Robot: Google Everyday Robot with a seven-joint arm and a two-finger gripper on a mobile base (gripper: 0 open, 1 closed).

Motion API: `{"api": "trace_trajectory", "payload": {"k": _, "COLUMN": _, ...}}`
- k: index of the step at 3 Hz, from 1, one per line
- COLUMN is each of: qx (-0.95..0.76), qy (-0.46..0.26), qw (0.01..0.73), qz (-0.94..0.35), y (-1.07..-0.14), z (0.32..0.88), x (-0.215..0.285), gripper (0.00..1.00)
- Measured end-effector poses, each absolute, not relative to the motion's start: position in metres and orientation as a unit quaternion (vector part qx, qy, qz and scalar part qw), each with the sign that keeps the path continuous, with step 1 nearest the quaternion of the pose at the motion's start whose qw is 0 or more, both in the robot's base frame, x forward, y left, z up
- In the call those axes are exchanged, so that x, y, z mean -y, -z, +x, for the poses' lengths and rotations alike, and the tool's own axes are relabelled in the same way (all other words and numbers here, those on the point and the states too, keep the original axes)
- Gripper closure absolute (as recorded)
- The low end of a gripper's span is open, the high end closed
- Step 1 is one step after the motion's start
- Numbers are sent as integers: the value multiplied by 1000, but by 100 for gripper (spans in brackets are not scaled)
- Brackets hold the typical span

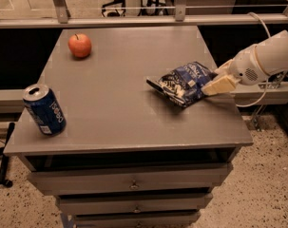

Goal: Pick blue chip bag

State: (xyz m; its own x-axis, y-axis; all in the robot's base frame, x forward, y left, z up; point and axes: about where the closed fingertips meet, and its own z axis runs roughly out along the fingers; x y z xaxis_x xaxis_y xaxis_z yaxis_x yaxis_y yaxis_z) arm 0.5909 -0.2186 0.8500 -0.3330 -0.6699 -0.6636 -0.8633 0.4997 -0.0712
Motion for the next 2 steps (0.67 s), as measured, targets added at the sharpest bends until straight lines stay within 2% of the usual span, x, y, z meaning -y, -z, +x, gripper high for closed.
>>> {"api": "trace_trajectory", "payload": {"k": 1, "qx": -792, "qy": -144, "qw": 351, "qz": -478, "y": -887, "z": 590, "x": 215, "gripper": 91}}
{"api": "trace_trajectory", "payload": {"k": 2, "qx": -781, "qy": -136, "qw": 379, "qz": -478, "y": -919, "z": 591, "x": 216, "gripper": 100}}
